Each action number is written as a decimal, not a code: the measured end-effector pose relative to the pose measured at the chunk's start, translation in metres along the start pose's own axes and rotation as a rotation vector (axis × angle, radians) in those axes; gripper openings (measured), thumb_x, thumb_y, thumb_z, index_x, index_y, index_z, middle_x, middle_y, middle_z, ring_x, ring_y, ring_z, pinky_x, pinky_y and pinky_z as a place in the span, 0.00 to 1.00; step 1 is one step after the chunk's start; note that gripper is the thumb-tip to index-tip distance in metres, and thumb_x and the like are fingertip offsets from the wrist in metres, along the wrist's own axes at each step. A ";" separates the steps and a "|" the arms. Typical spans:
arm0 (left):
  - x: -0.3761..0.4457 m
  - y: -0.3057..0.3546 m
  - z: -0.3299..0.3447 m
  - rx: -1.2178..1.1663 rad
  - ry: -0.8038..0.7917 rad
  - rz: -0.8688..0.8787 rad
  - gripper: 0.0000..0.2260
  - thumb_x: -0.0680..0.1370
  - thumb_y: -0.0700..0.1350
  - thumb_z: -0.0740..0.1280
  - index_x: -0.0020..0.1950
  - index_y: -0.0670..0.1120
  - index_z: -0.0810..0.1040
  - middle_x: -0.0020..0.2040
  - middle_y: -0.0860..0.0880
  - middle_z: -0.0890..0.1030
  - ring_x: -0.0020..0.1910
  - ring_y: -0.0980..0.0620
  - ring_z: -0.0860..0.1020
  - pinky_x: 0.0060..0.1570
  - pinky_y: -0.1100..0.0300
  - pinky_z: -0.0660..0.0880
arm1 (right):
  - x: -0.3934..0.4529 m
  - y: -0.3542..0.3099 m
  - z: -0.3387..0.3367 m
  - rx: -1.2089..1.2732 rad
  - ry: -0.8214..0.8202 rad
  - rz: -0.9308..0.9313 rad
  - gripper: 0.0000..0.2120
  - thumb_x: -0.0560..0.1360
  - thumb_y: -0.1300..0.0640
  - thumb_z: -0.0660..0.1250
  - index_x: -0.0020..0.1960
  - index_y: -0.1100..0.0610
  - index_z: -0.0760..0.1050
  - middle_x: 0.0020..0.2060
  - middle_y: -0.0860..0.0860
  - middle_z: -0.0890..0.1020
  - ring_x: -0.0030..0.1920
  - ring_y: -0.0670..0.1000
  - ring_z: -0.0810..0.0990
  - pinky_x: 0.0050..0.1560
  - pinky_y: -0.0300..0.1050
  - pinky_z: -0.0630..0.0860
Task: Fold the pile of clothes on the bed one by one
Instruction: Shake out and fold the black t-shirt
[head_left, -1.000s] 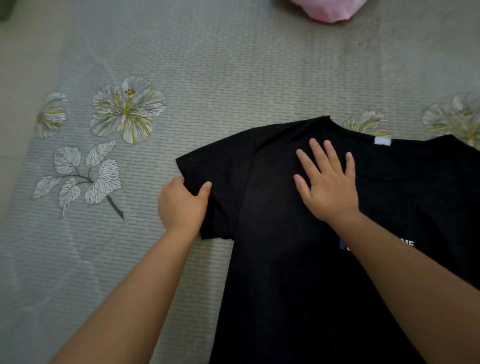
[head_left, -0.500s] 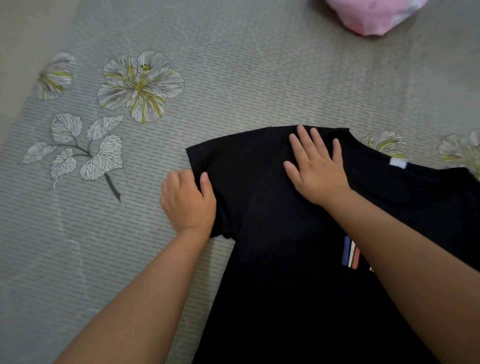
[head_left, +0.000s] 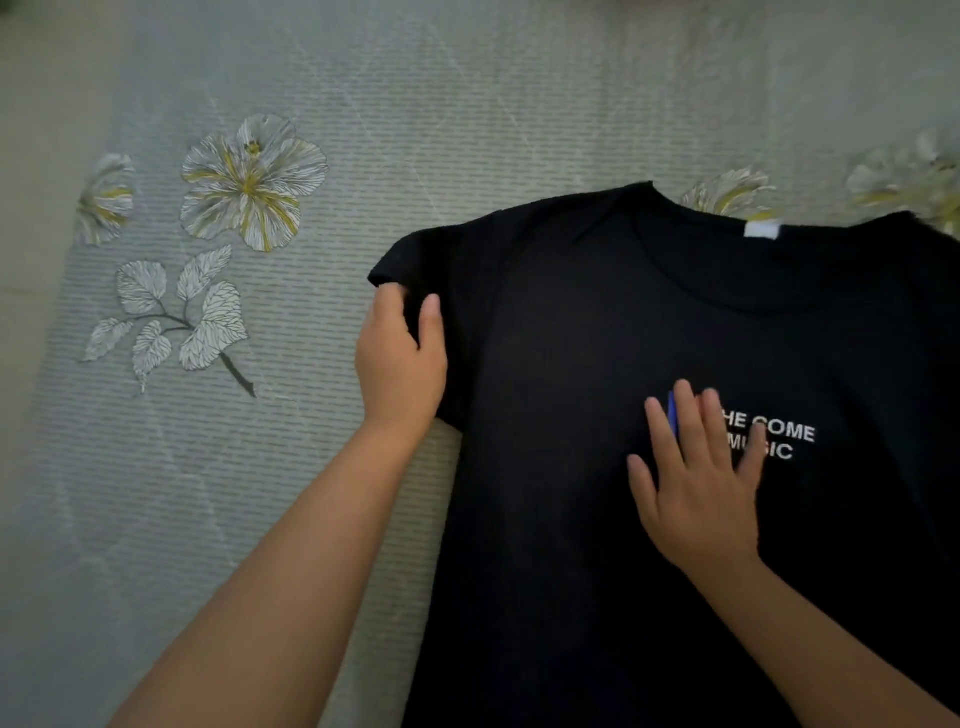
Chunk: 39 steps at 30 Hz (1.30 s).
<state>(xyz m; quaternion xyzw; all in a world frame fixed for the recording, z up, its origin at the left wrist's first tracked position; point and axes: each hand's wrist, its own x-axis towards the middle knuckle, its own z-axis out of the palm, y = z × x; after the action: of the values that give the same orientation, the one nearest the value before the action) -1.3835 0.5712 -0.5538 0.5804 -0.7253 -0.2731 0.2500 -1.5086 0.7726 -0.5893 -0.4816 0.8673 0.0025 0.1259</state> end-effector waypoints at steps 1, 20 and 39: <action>-0.002 0.011 0.003 0.003 -0.013 0.054 0.07 0.77 0.41 0.63 0.48 0.37 0.73 0.40 0.47 0.71 0.39 0.50 0.70 0.37 0.67 0.59 | 0.001 0.000 0.000 0.007 0.000 -0.001 0.28 0.77 0.46 0.46 0.64 0.63 0.72 0.65 0.63 0.71 0.66 0.60 0.61 0.59 0.71 0.56; -0.034 -0.004 0.055 0.634 -0.506 0.309 0.30 0.78 0.57 0.51 0.75 0.44 0.48 0.76 0.45 0.48 0.75 0.48 0.43 0.70 0.50 0.38 | 0.003 0.004 -0.001 0.025 0.055 0.017 0.23 0.73 0.50 0.52 0.62 0.57 0.75 0.63 0.57 0.75 0.64 0.60 0.72 0.60 0.69 0.62; -0.074 0.056 0.065 0.568 -0.422 0.448 0.25 0.79 0.44 0.58 0.73 0.40 0.57 0.75 0.41 0.54 0.75 0.44 0.50 0.70 0.43 0.46 | -0.025 0.113 -0.067 0.728 0.437 0.502 0.16 0.74 0.61 0.61 0.59 0.69 0.73 0.55 0.64 0.77 0.58 0.60 0.74 0.58 0.36 0.62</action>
<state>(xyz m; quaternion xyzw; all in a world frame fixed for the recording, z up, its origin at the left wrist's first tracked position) -1.4526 0.6604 -0.5663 0.3851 -0.9155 -0.1142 -0.0209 -1.6046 0.8453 -0.5326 -0.1718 0.9073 -0.3714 0.0966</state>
